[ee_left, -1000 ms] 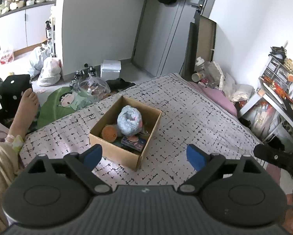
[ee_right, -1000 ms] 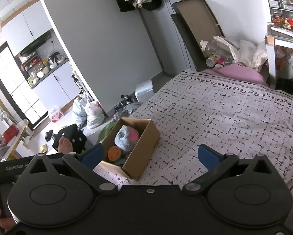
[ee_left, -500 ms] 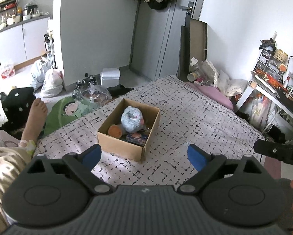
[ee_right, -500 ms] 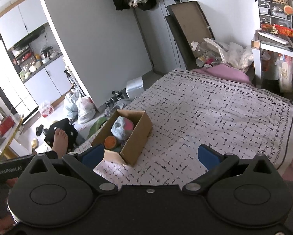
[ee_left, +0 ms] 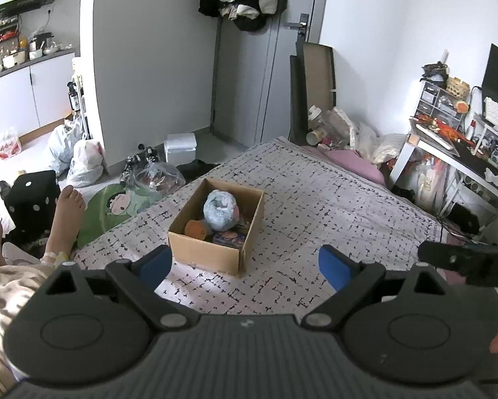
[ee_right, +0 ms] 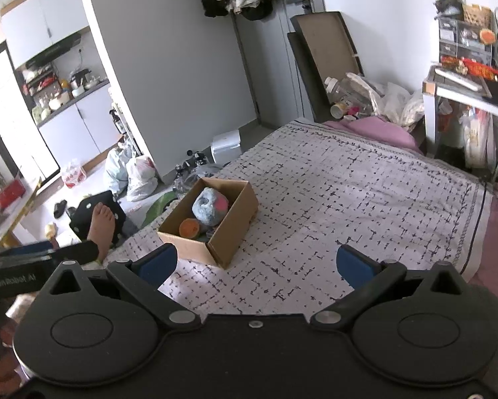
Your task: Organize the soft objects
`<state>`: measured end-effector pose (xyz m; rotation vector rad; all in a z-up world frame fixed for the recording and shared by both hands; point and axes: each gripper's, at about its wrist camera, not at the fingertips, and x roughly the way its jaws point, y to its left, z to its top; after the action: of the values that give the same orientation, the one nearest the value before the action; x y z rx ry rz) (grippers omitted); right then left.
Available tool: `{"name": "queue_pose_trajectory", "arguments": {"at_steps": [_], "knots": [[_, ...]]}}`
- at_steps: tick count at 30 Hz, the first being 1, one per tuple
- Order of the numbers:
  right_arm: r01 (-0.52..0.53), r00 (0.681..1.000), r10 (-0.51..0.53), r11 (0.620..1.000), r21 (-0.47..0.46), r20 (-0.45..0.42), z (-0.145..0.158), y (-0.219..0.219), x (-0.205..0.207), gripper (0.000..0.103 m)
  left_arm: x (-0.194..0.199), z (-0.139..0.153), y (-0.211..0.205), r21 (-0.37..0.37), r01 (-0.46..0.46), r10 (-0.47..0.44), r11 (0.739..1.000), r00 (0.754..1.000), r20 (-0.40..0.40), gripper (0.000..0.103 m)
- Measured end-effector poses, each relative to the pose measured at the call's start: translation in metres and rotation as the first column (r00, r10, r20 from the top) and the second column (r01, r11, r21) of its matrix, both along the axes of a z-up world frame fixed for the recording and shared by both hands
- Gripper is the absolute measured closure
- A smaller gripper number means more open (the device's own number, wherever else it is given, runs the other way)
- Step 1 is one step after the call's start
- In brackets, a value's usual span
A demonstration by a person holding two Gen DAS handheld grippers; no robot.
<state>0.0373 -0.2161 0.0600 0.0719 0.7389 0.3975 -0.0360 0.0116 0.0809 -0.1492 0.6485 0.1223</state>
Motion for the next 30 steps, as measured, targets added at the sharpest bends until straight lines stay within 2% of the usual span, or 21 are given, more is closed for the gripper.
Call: {"name": "queue_pose_trajectory", "arguments": {"at_steps": [8, 30], "knots": [[-0.001, 1.000, 0.001, 0.999, -0.044, 0.004, -0.003, 0.006, -0.012, 0.000, -0.013, -0.003, -0.002, 0.033, 0.018, -0.018, 0.999, 1.000, 0.009, 0.009], [-0.012, 1.000, 0.013, 0.998, -0.060, 0.019, -0.002, 0.010, -0.022, 0.000, -0.020, -0.007, 0.006, 0.006, 0.016, -0.016, 1.000, 1.000, 0.005, 0.009]]}}
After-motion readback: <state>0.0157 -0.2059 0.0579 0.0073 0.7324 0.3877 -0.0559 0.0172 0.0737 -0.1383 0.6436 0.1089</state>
